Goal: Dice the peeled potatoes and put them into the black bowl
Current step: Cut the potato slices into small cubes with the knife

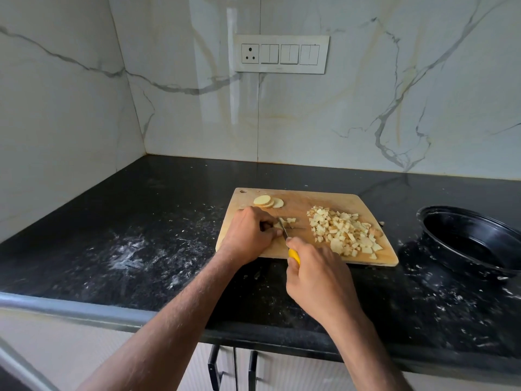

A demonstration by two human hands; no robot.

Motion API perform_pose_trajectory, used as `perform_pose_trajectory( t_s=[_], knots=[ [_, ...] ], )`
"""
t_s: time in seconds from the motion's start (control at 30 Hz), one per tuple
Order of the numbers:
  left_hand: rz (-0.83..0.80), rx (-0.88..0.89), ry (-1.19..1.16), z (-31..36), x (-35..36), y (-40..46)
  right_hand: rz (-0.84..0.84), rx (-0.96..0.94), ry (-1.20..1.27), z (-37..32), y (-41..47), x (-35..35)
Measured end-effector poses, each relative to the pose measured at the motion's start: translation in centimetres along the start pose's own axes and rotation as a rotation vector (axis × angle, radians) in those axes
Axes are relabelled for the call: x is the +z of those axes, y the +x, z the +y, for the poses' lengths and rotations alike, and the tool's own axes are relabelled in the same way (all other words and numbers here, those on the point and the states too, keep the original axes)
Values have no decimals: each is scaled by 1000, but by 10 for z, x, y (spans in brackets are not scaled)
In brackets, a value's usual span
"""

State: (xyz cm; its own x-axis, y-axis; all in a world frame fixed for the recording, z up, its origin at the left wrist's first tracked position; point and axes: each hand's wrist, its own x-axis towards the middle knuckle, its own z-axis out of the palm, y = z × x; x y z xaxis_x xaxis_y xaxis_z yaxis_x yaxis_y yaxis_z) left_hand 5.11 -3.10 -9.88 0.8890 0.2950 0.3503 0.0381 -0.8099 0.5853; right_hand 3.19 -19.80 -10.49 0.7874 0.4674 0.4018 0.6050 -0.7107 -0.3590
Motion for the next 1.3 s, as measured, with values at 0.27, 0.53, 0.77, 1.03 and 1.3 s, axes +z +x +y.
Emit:
perform_pose_trajectory(
  t_s=[0.27, 0.53, 0.77, 1.03, 1.3],
  knots=[
    [10, -5, 11, 0, 1, 0, 51, 71, 11, 9, -14, -1],
    [47, -37, -11, -1, 1, -1, 115, 64, 56, 6, -13, -4],
    [40, -50, 14, -5, 2, 2, 86, 43, 32, 7, -5, 4],
    [39, -43, 0, -6, 3, 3, 80, 44, 41, 8, -4, 4],
    [20, -58, -37, -3, 1, 6, 50, 69, 140, 9, 0, 3]
  ],
)
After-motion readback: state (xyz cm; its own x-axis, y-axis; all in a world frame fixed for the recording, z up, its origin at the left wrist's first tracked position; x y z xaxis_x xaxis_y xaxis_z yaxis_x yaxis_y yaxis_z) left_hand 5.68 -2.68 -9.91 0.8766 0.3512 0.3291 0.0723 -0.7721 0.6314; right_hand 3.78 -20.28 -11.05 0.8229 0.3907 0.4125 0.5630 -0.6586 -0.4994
